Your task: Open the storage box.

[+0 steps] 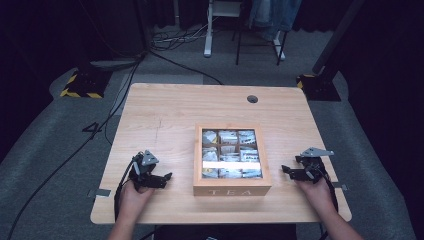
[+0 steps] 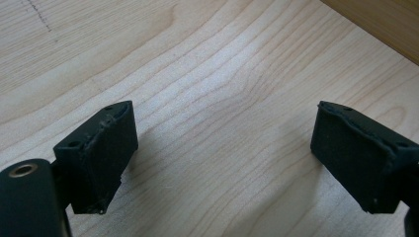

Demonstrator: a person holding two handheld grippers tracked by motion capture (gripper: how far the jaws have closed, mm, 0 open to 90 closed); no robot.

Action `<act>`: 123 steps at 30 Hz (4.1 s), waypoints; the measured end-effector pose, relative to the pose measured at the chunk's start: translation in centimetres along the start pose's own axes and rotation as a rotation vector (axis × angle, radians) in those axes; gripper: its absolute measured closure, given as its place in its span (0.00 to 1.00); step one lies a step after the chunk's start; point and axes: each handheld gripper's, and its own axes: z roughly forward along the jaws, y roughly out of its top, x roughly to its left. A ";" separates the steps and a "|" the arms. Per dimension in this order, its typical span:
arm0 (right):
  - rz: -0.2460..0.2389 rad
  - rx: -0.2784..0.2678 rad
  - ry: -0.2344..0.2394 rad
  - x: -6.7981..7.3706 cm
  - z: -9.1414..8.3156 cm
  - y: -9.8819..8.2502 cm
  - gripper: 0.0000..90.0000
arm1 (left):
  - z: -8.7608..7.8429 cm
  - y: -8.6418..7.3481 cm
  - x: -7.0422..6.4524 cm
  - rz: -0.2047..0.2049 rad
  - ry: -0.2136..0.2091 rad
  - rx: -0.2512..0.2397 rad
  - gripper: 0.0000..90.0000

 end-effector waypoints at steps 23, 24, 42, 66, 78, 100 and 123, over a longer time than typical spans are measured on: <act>-0.160 -0.129 0.271 5.7 -5.9 1.4 0.45 | 0.0 0.0 -0.1 -0.006 0.007 -0.002 0.13; -0.168 -0.123 0.286 6.1 -6.0 1.2 0.45 | 0.0 0.0 -0.1 -0.006 0.007 -0.002 0.13; -0.257 -0.085 0.381 8.7 -6.1 0.6 0.67 | 0.0 0.0 -0.1 -0.006 0.006 -0.001 0.13; -0.268 -0.136 0.367 9.7 -6.9 1.1 0.82 | 0.0 0.0 -0.1 -0.005 0.004 0.002 0.13; -0.255 -0.206 0.309 10.0 -8.3 2.4 0.71 | 0.0 0.0 -0.1 -0.005 0.006 0.001 0.13; -0.254 -0.311 0.234 9.7 -10.0 6.8 0.59 | 0.0 0.0 -0.2 -0.016 0.007 0.003 0.13; -0.176 -0.426 0.234 7.6 -10.4 12.3 0.61 | 0.0 0.0 -0.1 -0.011 0.009 0.001 0.13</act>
